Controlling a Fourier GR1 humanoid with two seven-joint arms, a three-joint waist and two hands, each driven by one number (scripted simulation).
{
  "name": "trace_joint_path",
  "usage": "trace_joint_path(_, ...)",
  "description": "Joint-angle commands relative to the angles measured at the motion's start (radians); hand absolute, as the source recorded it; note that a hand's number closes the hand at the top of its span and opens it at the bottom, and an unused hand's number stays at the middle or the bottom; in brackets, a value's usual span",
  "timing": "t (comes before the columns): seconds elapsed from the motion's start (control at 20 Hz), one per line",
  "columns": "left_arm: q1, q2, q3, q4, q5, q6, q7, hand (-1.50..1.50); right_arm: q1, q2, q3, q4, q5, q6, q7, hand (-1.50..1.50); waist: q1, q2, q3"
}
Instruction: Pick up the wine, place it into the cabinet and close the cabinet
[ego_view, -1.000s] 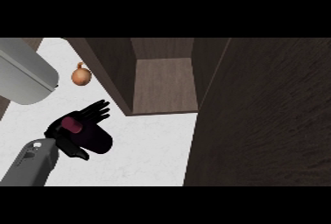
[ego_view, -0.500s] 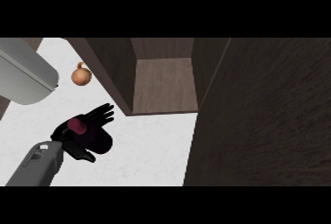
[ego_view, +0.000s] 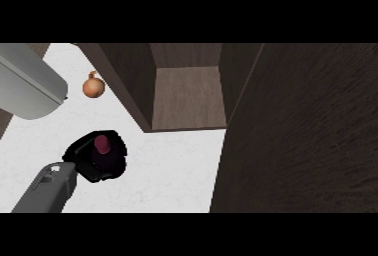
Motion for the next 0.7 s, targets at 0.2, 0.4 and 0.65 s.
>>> trace_joint_path(0.2,0.033,0.041,-0.035,-0.040,-0.015,-0.155,-0.230,1.50,0.079,-0.040,0.019,-0.140,0.036,-0.016,0.016,-1.50,0.002,-0.002,0.000)
trace_joint_path(0.4,0.170,-0.065,0.044,-0.128,-0.008,0.326,-0.302,1.50,0.071,-0.040,0.000,-0.106,0.018,-0.028,-0.005,-1.50,0.045,-0.014,0.002)
trace_joint_path(0.65,0.275,-0.133,0.098,-0.230,0.016,0.554,-0.371,1.50,0.130,-0.052,0.072,-0.127,0.075,-0.048,-0.032,-1.50,0.044,-0.014,0.005)
